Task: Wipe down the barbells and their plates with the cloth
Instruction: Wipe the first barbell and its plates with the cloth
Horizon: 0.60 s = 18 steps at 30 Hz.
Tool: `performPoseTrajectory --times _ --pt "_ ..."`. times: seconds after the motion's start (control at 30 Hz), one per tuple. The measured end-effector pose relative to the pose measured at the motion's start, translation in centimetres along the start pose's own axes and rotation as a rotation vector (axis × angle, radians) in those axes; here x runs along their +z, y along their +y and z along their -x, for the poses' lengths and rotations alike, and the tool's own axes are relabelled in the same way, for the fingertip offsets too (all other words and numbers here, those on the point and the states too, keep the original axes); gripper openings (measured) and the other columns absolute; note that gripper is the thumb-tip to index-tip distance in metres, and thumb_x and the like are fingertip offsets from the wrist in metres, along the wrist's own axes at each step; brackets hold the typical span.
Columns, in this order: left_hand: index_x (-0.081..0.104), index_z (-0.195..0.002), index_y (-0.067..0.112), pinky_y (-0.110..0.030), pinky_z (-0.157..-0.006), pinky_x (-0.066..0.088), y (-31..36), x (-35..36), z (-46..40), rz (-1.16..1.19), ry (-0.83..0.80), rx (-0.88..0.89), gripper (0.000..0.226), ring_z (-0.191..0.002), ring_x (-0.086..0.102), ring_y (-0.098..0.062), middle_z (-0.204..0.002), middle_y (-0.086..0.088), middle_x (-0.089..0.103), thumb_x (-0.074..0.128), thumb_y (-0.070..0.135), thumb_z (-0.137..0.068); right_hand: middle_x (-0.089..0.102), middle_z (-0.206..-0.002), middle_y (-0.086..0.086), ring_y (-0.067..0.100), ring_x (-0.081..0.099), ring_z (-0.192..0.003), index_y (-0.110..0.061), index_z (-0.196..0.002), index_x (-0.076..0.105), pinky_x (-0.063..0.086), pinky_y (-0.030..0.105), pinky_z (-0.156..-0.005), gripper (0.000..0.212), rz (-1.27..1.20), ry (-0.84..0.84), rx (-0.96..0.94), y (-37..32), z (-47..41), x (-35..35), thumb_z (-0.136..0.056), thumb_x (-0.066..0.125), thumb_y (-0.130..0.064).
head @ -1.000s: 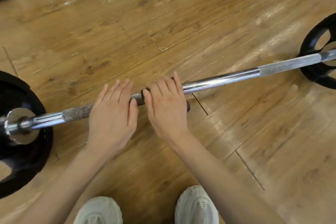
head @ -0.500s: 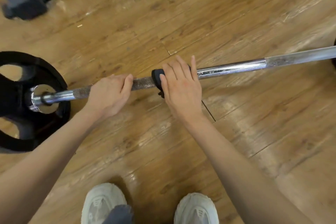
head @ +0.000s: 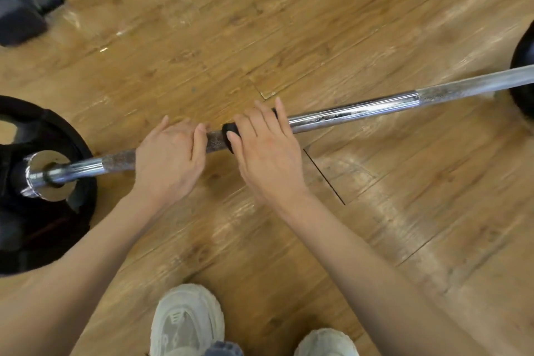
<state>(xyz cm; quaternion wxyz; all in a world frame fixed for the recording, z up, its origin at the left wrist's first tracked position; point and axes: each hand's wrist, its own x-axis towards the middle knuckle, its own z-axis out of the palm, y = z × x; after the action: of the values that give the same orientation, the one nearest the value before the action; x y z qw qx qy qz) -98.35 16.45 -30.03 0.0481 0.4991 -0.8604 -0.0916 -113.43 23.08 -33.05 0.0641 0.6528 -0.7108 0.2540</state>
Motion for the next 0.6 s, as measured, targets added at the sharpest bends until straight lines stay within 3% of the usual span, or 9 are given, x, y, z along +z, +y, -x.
performPoseTrajectory --times 0.1,0.17,0.23,0.33,0.4,0.5,0.6 --pt "0.072 -0.107 0.006 -0.036 -0.116 0.027 -0.5 0.7 -0.8 -0.011 0.014 -0.027 0.070 -0.098 0.066 -0.036 -0.097 -0.015 0.072 0.011 0.039 -0.101 0.068 -0.111 0.009 0.031 0.057 -0.126 -0.006 -0.113 0.067 0.018 0.048 -0.124 0.044 0.064 0.061 0.100 3.9 -0.4 -0.6 -0.109 0.030 -0.029" --pt "0.073 -0.107 0.006 -0.037 -0.117 0.025 -0.6 0.9 -1.6 -0.005 0.016 -0.035 0.077 -0.109 0.065 -0.034 -0.104 -0.016 0.073 0.007 0.042 -0.098 0.068 -0.113 0.009 0.032 0.054 -0.130 -0.006 -0.113 0.067 0.018 0.050 -0.124 0.041 0.098 0.057 0.177 3.1 -0.9 -0.7 -0.108 0.032 -0.027" --pt "0.069 -0.123 0.006 -0.040 -0.122 0.018 -0.8 0.7 -1.9 -0.008 0.009 -0.016 0.075 -0.130 0.056 -0.029 -0.123 -0.018 0.069 0.008 0.041 -0.100 0.067 -0.119 0.012 0.033 0.052 -0.132 -0.003 -0.118 0.066 0.019 0.050 -0.123 0.041 0.054 0.009 0.088 0.6 -1.2 0.4 -0.107 0.034 -0.027" --pt "0.042 -0.151 0.005 -0.042 -0.126 -0.002 -0.6 0.2 -1.0 0.027 0.071 0.105 0.057 -0.153 0.022 -0.027 -0.156 -0.011 0.042 0.019 0.033 -0.106 0.064 -0.129 0.013 0.032 0.049 -0.136 -0.002 -0.128 0.063 0.017 0.046 -0.124 0.047 0.020 -0.014 -0.055 1.5 -1.4 0.6 -0.109 0.029 -0.029" --pt "0.033 -0.156 0.007 -0.041 -0.126 -0.004 0.2 0.5 0.4 0.119 0.079 0.183 0.054 -0.155 0.013 -0.024 -0.163 -0.007 0.030 0.023 0.029 -0.107 0.063 -0.132 0.012 0.031 0.046 -0.139 -0.004 -0.130 0.063 0.012 0.044 -0.125 0.050 0.041 0.048 0.007 3.7 -1.4 0.5 -0.110 0.025 -0.029" --pt "0.029 -0.157 0.008 -0.038 -0.127 -0.001 1.2 1.4 1.0 0.172 0.091 0.159 0.056 -0.154 0.016 -0.023 -0.165 -0.005 0.026 0.024 0.026 -0.105 0.060 -0.136 0.010 0.031 0.039 -0.144 -0.004 -0.129 0.063 0.009 0.046 -0.125 0.045 0.035 0.079 0.165 1.5 -1.9 1.0 -0.109 0.028 -0.025" --pt "0.029 -0.157 0.008 -0.036 -0.126 -0.001 1.0 1.5 0.1 0.171 0.100 0.128 0.058 -0.154 0.018 -0.023 -0.165 -0.006 0.027 0.024 0.027 -0.103 0.056 -0.143 0.011 0.031 0.035 -0.146 -0.003 -0.135 0.059 0.009 0.045 -0.125 0.047 -0.015 0.023 0.053 -0.5 -1.8 1.9 -0.109 0.026 -0.025"
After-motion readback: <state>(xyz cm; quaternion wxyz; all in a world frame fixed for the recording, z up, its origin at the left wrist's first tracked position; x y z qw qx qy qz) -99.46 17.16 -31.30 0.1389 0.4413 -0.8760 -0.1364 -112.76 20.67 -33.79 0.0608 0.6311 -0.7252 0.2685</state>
